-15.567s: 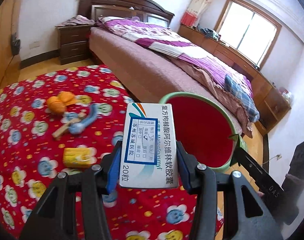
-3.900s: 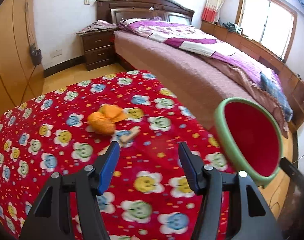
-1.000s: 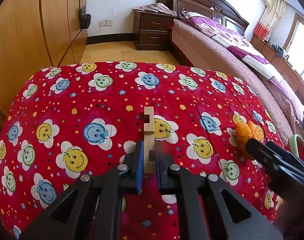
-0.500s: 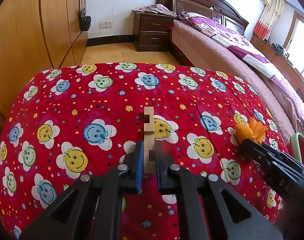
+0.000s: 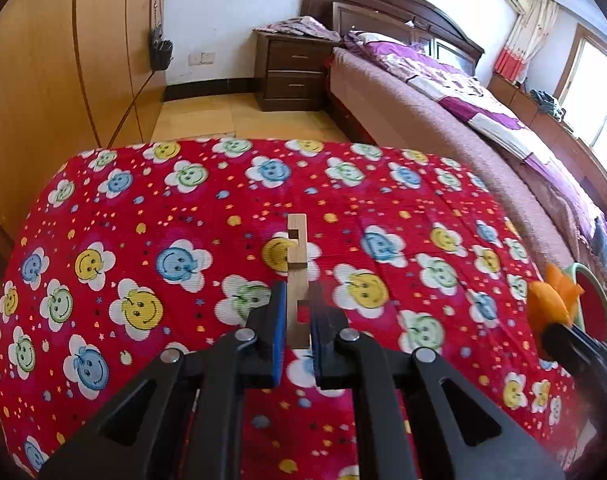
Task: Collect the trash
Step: 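Hold the wooden piece in the left tool while the right tool grasps the orange tissue bundle, then carry the wooden piece and orange bundle over the bucket and release both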
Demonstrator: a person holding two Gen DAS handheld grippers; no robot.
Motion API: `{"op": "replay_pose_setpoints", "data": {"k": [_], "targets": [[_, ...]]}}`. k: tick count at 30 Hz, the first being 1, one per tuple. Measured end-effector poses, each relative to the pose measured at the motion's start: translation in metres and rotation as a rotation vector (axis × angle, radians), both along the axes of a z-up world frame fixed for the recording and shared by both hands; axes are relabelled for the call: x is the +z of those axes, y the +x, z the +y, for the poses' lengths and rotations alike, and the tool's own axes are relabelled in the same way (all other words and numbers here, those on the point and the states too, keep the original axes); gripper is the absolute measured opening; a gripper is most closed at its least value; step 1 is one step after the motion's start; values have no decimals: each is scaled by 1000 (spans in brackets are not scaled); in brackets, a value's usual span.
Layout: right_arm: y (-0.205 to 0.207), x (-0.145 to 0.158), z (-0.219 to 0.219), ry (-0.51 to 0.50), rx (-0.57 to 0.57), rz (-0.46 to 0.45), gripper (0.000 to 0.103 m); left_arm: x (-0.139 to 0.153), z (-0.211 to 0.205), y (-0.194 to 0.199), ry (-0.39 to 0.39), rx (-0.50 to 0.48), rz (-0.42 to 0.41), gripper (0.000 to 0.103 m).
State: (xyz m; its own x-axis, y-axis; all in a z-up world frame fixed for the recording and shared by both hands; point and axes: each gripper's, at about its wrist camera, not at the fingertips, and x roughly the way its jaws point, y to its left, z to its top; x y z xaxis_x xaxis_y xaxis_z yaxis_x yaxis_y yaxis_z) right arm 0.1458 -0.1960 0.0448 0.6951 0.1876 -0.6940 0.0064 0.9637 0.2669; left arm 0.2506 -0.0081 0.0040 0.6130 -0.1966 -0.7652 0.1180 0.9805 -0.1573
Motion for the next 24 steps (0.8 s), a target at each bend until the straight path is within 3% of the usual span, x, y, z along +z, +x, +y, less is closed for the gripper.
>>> {"op": "replay_pose_setpoints", "data": {"k": [11,24], "targets": [[-66,24,-51,28,-93,-78,28,38,-31,-41,-8,-91,-63,10],[-118,28,-105,69,-210,-116,28,73,-96,-95,-31,-244,-114,10]]}}
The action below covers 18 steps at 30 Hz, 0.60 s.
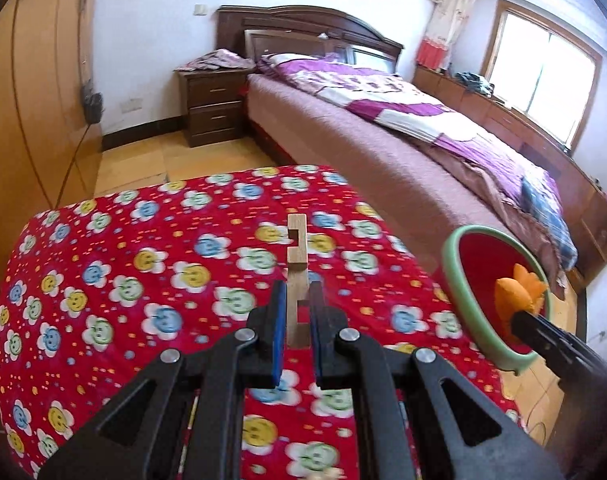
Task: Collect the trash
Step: 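Carry the wooden piece and orange bundle over the bucket and release both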
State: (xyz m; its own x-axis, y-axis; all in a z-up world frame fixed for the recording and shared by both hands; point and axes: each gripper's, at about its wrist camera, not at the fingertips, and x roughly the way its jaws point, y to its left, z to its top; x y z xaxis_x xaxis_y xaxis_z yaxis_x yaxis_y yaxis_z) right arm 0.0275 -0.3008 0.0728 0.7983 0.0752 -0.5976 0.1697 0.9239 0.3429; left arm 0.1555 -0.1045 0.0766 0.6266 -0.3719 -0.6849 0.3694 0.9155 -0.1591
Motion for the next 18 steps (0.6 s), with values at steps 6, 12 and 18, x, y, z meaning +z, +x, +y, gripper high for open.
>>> {"op": "replay_pose_setpoints", "data": {"k": [6,12,18], "targets": [[-20,1,-26,12,-57,-20,28,3,-34,-15,-8,-64,4,10],[-34,-4,-55,22,-128,-24,28,-2,-72,-27,-21,-136,19,10],[-43,-22,-87,28,-207,0,28,-14,-115,-35,-6,-208,49,10]]}}
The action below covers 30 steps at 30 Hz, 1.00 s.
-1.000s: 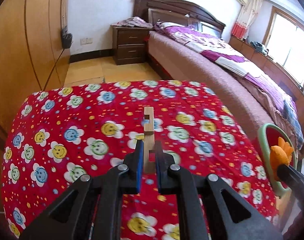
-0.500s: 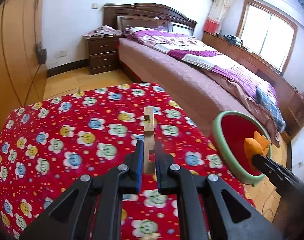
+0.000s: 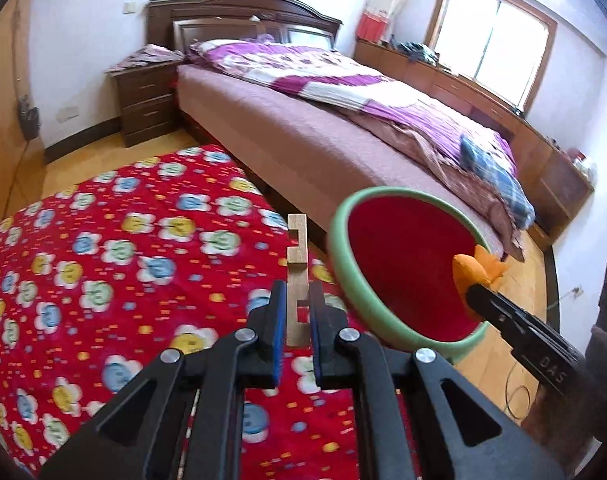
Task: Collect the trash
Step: 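Carry the wooden piece and orange bundle over the bucket and release both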
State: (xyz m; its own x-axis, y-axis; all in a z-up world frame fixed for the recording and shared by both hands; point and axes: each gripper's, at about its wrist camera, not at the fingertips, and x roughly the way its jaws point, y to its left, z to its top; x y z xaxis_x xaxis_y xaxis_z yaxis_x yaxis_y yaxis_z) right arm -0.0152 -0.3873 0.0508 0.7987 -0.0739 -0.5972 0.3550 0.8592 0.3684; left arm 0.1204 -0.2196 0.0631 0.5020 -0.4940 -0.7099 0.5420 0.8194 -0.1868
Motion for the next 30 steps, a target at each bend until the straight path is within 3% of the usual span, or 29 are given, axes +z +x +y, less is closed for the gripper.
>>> {"op": "replay_pose_setpoints", "data": {"k": [12,17,22,24,26,30], "targets": [[-3,-23,-43,48,-56,18,35,-21,-65,-7,19,-115,20,10],[-8,-28,-52,60,-57,12,52,-28,-85,-8,23,-164,21,10],[-13,-33,-59,67,-64,15,56,-31,-93,-8,14,-176,24,10],[-15,-34,-59,67,-65,16,57,-31,-92,-9,14,-173,30,15],[-17,-34,-60,64,-68,17,65,-31,-88,-9,13,-159,34,32],[-21,-30,-55,56,-63,13,66,-30,-79,-12,24,-123,32,35]]}}
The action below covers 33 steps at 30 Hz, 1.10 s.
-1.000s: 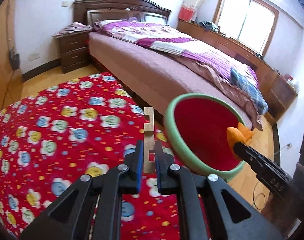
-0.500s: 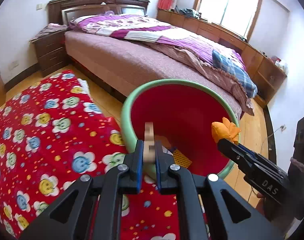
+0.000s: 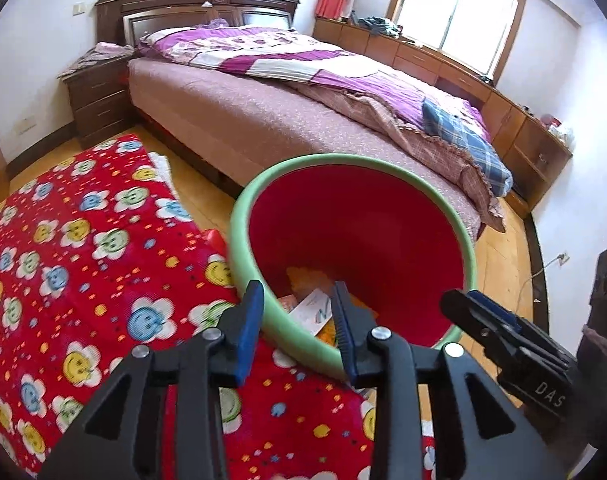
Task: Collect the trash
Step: 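Carry the wooden piece and orange bundle over the bucket and release both, then move the left tool over the peanuts on the bedspread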
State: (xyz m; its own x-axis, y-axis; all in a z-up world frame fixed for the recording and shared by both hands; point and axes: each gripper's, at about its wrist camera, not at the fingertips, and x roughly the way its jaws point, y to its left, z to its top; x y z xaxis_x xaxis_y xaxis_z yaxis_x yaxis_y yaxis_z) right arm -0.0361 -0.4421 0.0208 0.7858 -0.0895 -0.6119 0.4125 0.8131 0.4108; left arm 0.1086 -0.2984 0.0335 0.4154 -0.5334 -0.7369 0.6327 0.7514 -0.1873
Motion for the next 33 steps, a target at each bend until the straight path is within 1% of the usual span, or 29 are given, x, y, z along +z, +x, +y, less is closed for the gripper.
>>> {"op": "replay_pose_setpoints", "data": {"k": [6,11,18,26,33], "targets": [[-6,11,17,-27,14,-16,69,3,21,-6,25,52,-5,35],[-11,19,36,-51,38,-26,70,9,46,-14,18,107,-12,35],[-15,31,66,-92,84,-38,70,19,79,-31,25,177,-70,35],[-24,42,99,-149,144,-61,70,31,117,-50,12,249,-108,35],[-34,46,129,-194,192,-89,70,33,150,-67,0,321,-128,35]]}}
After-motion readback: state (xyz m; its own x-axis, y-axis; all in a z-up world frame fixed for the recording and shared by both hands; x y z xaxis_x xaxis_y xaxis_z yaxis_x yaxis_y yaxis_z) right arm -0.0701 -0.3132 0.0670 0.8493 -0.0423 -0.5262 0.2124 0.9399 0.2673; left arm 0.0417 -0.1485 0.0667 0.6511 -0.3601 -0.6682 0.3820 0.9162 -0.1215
